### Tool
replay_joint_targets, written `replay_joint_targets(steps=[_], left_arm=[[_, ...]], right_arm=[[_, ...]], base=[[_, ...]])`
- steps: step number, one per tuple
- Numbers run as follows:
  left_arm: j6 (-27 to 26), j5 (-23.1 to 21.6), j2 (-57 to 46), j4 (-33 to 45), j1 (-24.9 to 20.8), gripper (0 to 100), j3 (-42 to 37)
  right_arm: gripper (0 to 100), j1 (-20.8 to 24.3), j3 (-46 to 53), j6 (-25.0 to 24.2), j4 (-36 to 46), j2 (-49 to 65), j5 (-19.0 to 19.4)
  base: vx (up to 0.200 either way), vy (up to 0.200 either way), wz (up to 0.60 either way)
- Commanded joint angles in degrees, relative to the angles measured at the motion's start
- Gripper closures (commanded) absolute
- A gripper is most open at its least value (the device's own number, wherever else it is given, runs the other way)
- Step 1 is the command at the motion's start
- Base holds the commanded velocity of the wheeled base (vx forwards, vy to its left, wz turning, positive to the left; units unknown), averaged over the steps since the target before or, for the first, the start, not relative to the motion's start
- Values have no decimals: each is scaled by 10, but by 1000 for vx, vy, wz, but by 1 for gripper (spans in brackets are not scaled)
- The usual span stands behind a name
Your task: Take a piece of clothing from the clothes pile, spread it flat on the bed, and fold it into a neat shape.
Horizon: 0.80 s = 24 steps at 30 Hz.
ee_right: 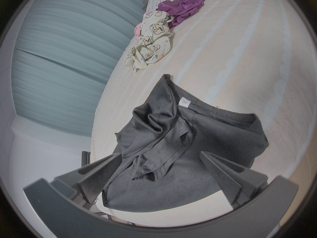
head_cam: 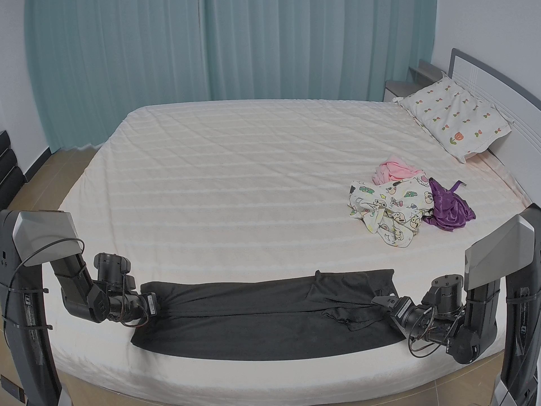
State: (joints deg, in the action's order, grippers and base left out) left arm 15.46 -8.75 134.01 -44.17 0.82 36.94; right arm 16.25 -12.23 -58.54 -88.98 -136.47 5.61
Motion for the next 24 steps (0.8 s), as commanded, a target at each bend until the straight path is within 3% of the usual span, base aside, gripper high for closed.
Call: replay_joint_targets(steps=[1, 7, 24], left_arm=[[2, 1, -2, 0, 1, 100, 0], [1, 2, -8, 0, 4, 100, 0], [-32, -2, -60, 50, 78, 100, 15]], right_arm=[[0, 0, 0, 0, -8, -1, 1], [0, 0, 1, 0, -7, -1, 0], [0, 0, 1, -1, -8, -1, 1]], base=[[0, 0, 0], [0, 0, 0], [0, 0, 0]])
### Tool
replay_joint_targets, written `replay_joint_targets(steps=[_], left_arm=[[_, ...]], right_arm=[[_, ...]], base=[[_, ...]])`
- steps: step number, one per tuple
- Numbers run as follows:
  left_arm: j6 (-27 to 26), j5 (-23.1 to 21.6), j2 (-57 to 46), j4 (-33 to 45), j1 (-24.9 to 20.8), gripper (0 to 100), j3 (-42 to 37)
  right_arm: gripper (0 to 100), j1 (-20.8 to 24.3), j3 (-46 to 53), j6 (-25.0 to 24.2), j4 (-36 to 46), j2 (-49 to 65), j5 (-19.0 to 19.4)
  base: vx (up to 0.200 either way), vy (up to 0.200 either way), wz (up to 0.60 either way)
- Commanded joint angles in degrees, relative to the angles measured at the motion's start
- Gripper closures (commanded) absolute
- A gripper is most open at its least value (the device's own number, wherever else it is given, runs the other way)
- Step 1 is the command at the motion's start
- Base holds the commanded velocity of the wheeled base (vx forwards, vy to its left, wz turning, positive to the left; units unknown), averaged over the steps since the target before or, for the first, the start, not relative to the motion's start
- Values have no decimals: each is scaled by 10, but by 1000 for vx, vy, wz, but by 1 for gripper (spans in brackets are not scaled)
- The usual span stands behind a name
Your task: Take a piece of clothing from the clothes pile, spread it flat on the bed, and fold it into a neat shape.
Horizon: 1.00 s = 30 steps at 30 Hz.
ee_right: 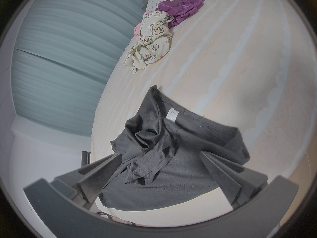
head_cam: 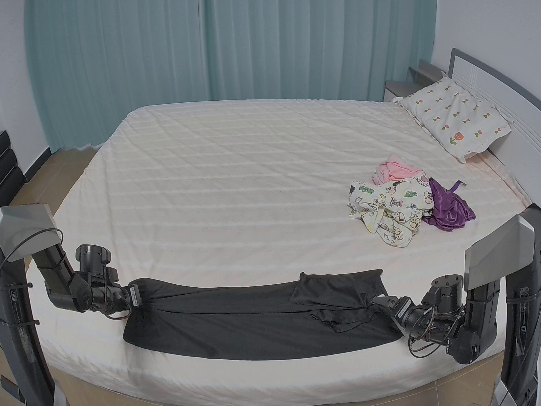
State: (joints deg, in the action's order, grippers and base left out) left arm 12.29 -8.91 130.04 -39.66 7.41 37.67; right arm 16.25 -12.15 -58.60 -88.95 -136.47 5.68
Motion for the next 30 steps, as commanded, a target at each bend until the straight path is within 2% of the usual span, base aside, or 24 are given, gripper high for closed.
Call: replay_joint_targets(steps=[1, 14, 18, 24, 28, 30], left_arm=[[0, -1, -23, 7, 16, 100, 8], [-24, -8, -28, 63, 65, 100, 39], [-24, -13, -60, 114, 91, 100, 48], [-19, -21, -109, 170, 86, 100, 52], [-16, -14, -153, 221, 54, 100, 48], [3, -8, -169, 251, 28, 100, 48]], right_arm=[[0, 0, -1, 0, -7, -1, 0], [0, 0, 0, 0, -8, -1, 0], [0, 0, -1, 0, -8, -1, 0], [0, 0, -1, 0, -8, -1, 0], [0, 0, -1, 0, -8, -1, 0], [0, 0, -1, 0, -8, -1, 1]], base=[[0, 0, 0], [0, 0, 0], [0, 0, 0], [0, 0, 0], [0, 0, 0], [0, 0, 0]])
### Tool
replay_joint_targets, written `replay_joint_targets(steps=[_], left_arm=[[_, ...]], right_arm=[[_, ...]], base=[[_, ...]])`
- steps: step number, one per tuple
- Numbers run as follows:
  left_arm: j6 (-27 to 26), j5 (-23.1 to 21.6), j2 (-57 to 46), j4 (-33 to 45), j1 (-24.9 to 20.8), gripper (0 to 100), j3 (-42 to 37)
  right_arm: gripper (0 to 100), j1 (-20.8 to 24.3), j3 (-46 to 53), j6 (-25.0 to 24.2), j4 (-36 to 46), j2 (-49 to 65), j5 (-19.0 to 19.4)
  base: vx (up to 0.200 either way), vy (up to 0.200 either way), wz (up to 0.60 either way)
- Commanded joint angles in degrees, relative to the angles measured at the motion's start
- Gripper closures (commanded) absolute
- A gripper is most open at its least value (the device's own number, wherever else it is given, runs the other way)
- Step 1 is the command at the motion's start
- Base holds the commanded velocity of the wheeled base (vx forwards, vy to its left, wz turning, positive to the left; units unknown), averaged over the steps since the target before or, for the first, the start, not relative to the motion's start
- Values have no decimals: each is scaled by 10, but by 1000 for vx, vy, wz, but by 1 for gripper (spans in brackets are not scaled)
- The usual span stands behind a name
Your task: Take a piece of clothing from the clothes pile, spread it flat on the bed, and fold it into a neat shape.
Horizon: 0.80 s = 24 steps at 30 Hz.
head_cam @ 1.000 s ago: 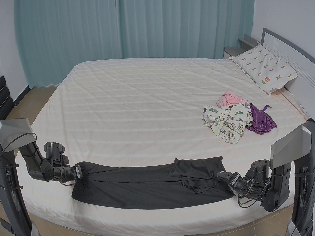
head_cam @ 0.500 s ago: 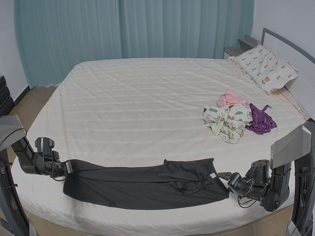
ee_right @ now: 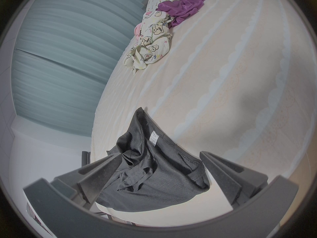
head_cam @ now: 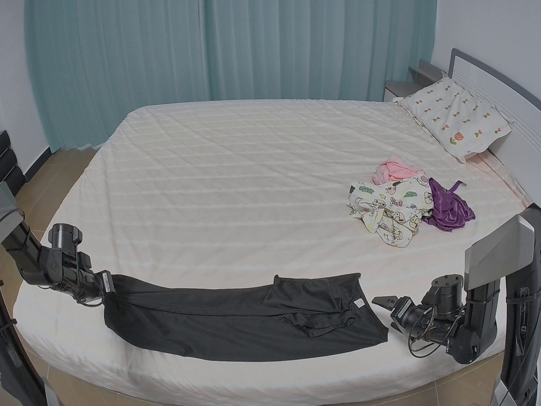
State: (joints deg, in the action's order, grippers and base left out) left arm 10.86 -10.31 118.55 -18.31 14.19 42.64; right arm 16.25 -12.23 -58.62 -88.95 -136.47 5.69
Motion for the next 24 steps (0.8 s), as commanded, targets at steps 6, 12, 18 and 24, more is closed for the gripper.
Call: replay_joint_targets(steps=[6, 12, 18, 24], left_arm=[[124, 63, -76, 59, -144, 100, 5], [178, 129, -70, 61, -228, 100, 16], [232, 174, -74, 122, -319, 100, 56], [272, 189, -73, 209, -358, 100, 117]], right_arm=[[0, 0, 0, 0, -8, -1, 1], [0, 0, 0, 0, -8, -1, 1], [0, 0, 0, 0, -8, -1, 1], [0, -1, 0, 0, -8, -1, 1]], base=[[0, 0, 0], [0, 0, 0], [0, -100, 0], [0, -200, 0]])
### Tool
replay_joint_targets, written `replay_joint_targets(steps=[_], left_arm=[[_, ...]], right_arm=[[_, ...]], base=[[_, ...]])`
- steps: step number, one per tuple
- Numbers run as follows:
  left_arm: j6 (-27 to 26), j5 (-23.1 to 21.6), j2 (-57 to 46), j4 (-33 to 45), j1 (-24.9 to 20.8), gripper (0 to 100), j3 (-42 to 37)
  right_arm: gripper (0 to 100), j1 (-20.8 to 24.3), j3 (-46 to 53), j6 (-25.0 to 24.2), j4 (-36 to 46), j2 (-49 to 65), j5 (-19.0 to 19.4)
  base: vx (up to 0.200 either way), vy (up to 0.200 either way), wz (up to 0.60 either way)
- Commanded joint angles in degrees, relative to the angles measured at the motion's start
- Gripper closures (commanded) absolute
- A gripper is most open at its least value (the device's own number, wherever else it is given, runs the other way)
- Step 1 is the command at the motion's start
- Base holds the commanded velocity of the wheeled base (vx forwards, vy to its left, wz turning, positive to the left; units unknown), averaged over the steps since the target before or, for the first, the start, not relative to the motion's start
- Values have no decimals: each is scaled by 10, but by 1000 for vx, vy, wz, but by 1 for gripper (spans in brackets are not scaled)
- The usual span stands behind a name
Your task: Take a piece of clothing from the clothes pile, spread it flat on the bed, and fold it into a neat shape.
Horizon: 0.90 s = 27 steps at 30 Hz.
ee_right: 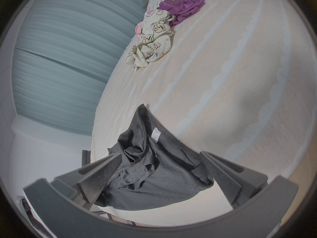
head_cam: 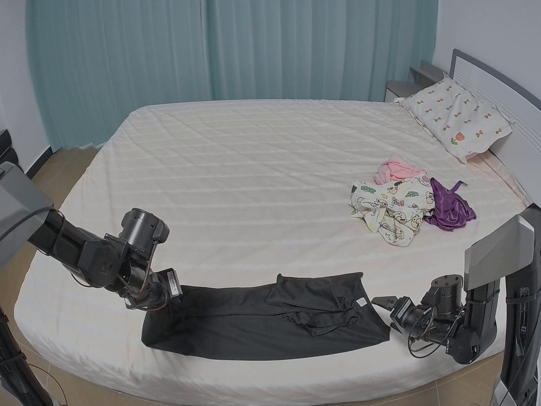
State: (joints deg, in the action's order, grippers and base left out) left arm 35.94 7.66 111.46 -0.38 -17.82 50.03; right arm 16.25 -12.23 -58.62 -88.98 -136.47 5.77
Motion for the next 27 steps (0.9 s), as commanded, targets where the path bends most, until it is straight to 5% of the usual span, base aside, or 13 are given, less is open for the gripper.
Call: replay_joint_targets(steps=[1, 12, 27], left_arm=[[22, 10, -2, 35, -39, 100, 46], [23, 10, 10, 39, -69, 100, 54], [65, 10, 99, 112, -139, 100, 198]], right_arm=[[0, 0, 0, 0, -8, -1, 0], [0, -7, -3, -4, -8, 2, 1], [0, -7, -3, -4, -8, 0, 1]], base=[[0, -200, 0], [0, -200, 0], [0, -200, 0]])
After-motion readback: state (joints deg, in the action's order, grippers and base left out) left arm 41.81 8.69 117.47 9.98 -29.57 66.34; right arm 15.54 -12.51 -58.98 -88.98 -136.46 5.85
